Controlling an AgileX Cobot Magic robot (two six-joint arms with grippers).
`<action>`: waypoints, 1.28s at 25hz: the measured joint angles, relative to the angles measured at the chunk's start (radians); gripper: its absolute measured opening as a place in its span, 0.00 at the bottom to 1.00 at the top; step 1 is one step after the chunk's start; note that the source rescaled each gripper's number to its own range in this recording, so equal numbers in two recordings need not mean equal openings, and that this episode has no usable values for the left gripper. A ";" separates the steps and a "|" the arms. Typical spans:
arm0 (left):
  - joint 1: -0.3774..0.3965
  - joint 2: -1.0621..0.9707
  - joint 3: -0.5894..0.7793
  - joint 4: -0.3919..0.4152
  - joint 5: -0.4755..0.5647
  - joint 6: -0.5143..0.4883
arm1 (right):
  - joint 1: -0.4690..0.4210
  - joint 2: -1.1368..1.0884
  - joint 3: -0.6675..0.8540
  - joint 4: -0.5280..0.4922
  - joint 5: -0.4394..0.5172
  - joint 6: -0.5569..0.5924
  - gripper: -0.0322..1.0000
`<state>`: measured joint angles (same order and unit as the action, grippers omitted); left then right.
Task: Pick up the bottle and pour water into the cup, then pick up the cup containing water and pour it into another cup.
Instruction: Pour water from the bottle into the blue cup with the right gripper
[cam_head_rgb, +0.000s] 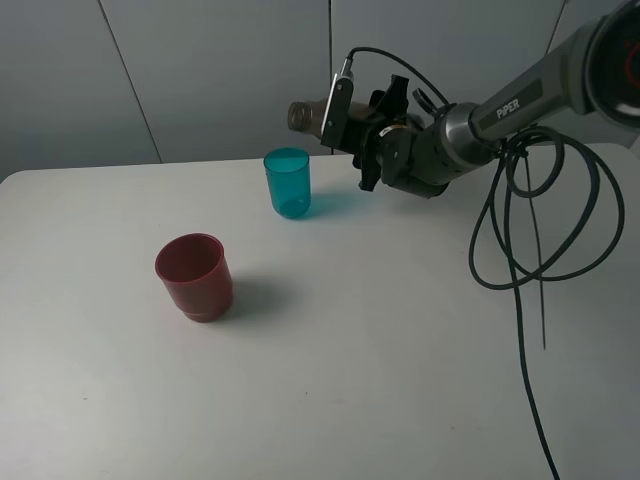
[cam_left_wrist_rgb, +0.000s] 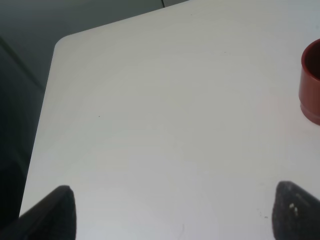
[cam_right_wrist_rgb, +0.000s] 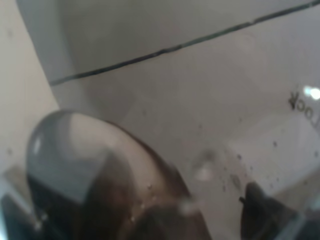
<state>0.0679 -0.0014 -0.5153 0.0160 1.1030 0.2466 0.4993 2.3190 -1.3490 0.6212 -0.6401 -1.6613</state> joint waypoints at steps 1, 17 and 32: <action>0.000 0.000 0.000 0.000 0.000 0.000 | 0.000 0.000 0.000 0.000 -0.004 -0.016 0.04; 0.000 0.000 0.000 0.000 0.000 0.000 | 0.000 0.000 0.000 0.000 -0.021 -0.228 0.04; 0.000 0.000 0.000 0.000 0.000 -0.002 | 0.000 0.000 0.000 0.000 -0.056 -0.324 0.04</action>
<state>0.0679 -0.0014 -0.5153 0.0160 1.1030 0.2446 0.4993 2.3190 -1.3490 0.6212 -0.6965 -1.9852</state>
